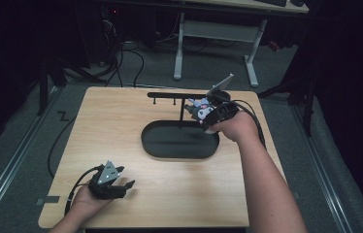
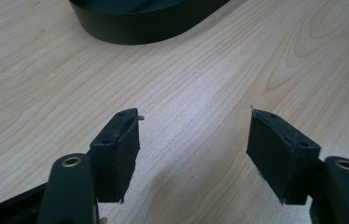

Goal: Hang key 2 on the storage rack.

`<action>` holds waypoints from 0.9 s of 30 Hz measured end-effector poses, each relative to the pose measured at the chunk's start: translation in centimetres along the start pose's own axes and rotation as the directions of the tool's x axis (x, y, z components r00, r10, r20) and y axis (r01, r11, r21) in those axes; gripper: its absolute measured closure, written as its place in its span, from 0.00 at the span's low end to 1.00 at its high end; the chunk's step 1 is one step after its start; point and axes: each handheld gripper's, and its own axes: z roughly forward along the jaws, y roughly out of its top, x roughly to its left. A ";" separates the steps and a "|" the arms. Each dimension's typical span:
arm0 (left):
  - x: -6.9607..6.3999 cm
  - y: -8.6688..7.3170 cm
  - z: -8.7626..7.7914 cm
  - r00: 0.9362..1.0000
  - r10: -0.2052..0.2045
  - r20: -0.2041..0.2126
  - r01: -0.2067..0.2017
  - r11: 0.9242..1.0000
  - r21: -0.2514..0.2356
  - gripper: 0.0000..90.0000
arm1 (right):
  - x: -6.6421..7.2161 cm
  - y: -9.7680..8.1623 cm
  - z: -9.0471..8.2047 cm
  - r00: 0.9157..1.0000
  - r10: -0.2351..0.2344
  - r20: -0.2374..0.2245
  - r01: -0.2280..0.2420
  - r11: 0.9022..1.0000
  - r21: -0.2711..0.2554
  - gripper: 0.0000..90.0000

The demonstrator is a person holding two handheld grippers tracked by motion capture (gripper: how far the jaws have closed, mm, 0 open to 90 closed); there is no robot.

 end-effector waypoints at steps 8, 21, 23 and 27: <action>-0.2 0.0 0.2 1.000 0.011 0.004 -0.011 1.000 0.015 0.38 | -0.9 -1.0 2.1 1.000 0.013 -0.016 -0.012 1.000 0.014 0.52; -0.1 -0.1 0.1 1.000 0.013 0.003 -0.013 1.000 0.017 0.39 | -1.0 -0.7 4.1 0.997 0.055 -0.047 -0.055 0.998 -0.012 0.38; -0.1 -0.1 0.1 1.000 0.014 0.003 -0.014 1.000 0.016 0.39 | -1.0 -0.7 4.1 0.997 0.067 -0.045 -0.068 0.997 -0.024 0.35; -0.2 -0.1 0.1 1.000 0.013 0.005 -0.014 1.000 0.017 0.39 | -1.0 -0.8 4.1 0.997 0.065 -0.046 -0.066 0.997 -0.027 0.35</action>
